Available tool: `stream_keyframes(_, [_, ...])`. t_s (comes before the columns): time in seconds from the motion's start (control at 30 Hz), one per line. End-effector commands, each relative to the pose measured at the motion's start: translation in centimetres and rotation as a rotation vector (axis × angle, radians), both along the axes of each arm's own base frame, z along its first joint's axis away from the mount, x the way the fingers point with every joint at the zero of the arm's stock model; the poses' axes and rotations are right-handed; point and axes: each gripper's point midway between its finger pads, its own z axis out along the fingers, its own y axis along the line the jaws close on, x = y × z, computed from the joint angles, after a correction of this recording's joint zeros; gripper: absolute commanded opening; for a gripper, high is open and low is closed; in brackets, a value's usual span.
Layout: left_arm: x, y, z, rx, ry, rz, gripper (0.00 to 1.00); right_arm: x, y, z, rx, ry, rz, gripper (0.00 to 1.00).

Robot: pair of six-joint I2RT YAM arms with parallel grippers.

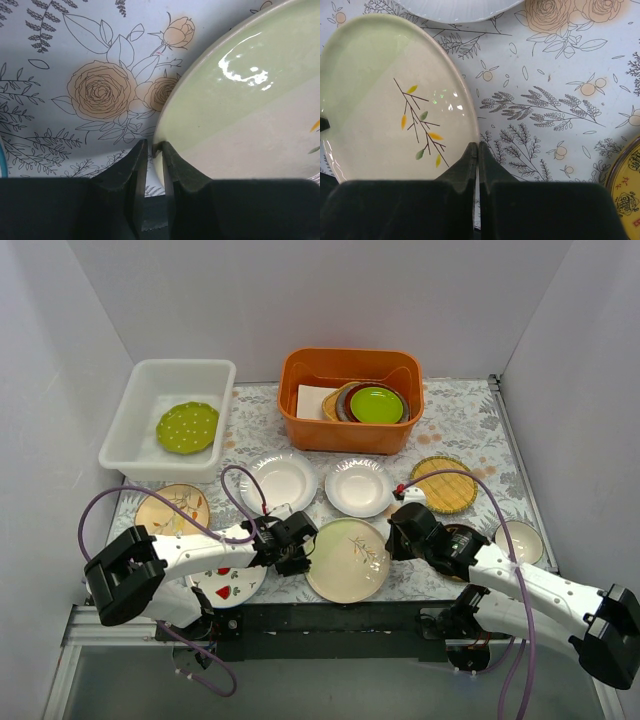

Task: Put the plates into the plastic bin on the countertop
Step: Pick up the plate from the corner of the board.

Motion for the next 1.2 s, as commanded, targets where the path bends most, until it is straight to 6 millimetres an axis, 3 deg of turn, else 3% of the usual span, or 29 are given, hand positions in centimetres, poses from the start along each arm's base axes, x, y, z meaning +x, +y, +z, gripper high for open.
stream_keyframes(0.0, [-0.9,2.5,-2.2,0.124,0.034,0.007,0.15,1.1,1.0,2.1,0.063,-0.071,0.002,0.06])
stream_keyframes(0.3, [-1.9,3.2,-3.6,0.127,0.073,0.023,0.04,1.0,1.0,2.1,0.074,-0.075,0.004,0.13])
stream_keyframes(0.6, [-3.1,4.4,-5.2,0.159,0.130,0.048,0.00,0.8,1.0,1.8,0.078,-0.072,0.010,0.42])
stream_keyframes(0.77, [-3.9,4.6,-6.3,0.177,0.173,0.044,0.00,0.6,0.7,1.3,0.069,-0.063,0.005,0.50])
stream_keyframes(1.17, [-4.6,5.9,-6.6,0.200,0.189,0.067,0.00,-0.6,-1.5,-3.6,-0.002,-0.013,-0.032,0.66])
